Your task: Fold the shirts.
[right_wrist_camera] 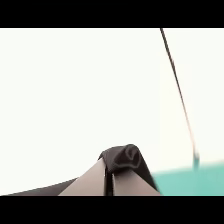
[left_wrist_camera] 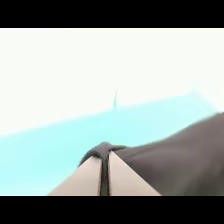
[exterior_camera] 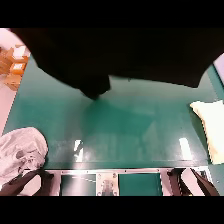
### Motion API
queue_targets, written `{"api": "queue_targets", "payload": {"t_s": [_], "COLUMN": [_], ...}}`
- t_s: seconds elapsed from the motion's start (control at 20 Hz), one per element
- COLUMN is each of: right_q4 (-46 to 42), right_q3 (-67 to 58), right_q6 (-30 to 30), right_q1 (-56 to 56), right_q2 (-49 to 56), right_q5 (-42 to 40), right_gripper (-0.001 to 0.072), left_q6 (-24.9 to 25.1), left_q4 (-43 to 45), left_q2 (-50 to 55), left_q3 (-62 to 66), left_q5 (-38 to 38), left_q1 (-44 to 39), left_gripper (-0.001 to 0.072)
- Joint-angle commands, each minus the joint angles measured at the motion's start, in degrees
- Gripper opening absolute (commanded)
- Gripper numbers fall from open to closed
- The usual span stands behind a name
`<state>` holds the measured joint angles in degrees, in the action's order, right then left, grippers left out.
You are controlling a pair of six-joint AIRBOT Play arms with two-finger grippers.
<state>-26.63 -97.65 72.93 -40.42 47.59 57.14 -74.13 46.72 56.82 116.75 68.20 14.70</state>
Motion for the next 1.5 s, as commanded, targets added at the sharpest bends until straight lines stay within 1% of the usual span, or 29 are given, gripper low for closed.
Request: {"api": "queue_targets", "payload": {"t_s": [0.0,0.15,0.3,0.4,0.5,0.55,0.65,0.75,0.85,0.95,1.0,1.1,1.2,1.25,1.35,1.45], "right_q4": [-1.1,-5.7,-5.7,-4.0,-3.7,-4.2,-6.1,-7.9,-7.9,-6.5,-5.2,-1.6,0.3,0.6,1.0,0.6], "right_q3": [-14.1,-14.1,-10.2,-3.5,6.5,12.0,23.9,34.0,38.3,37.3,35.6,29.7,22.3,18.8,13.3,12.0], "right_q6": [0.6,3.2,3.6,3.6,2.5,1.6,1.4,0.8,0.0,-0.2,-0.1,-0.1,-0.1,0.3,0.6,0.5], "right_q1": [-4.8,-5.7,-5.6,-4.9,-0.4,2.7,9.6,15.3,19.1,21.6,22.1,22.5,22.5,22.5,22.5,22.2], "right_q2": [-1.2,-2.3,-2.2,-2.1,-1.1,-0.2,3.1,9.0,17.7,29.5,34.9,45.1,52.6,55.2,58.2,57.9], "right_q5": [-0.7,1.1,4.5,5.5,5.0,3.8,-2.1,-10.3,-16.5,-19.2,-19.3,-18.1,-15.4,-13.9,-10.3,-6.9], "right_gripper": [0.0015,0.0015,0.0016,0.0016,0.0016,0.0015,0.0016,0.0016,0.0015,0.0016,0.0016,0.0016,0.0016,0.0016,0.0016,0.0015], "left_q6": [-0.8,-0.8,-0.9,-0.8,0.0,1.3,5.3,10.6,14.1,17.0,17.7,17.6,17.1,16.9,14.6,11.9], "left_q4": [4.4,9.0,11.4,11.4,10.6,8.3,2.7,-2.5,-5.2,-10.4,-13.0,-14.6,-14.6,-14.6,-13.5,-8.8], "left_q2": [-10.5,-13.6,-13.5,-13.4,-10.9,-8.6,-2.9,5.0,14.8,25.4,30.0,38.0,43.3,44.9,46.6,46.6], "left_q3": [6.3,6.2,2.3,-4.5,-12.2,-16.7,-25.9,-34.3,-37.4,-37.3,-37.0,-34.2,-29.5,-27.3,-24.4,-23.6], "left_q5": [-12.8,-12.6,-9.0,-8.3,-6.4,-5.4,-5.4,-8.5,-12.4,-14.1,-15.2,-16.8,-16.8,-16.7,-17.2,-16.1], "left_q1": [0.0,0.0,0.0,0.0,0.0,0.0,0.0,0.0,0.0,0.0,0.0,0.0,0.0,0.0,0.1,0.4], "left_gripper": [0.0036,0.0036,0.0036,0.0036,0.0036,0.0036,0.0036,0.0036,0.0036,0.0036,0.0036,0.0036,0.0036,0.0036,0.0036,0.0036]}}
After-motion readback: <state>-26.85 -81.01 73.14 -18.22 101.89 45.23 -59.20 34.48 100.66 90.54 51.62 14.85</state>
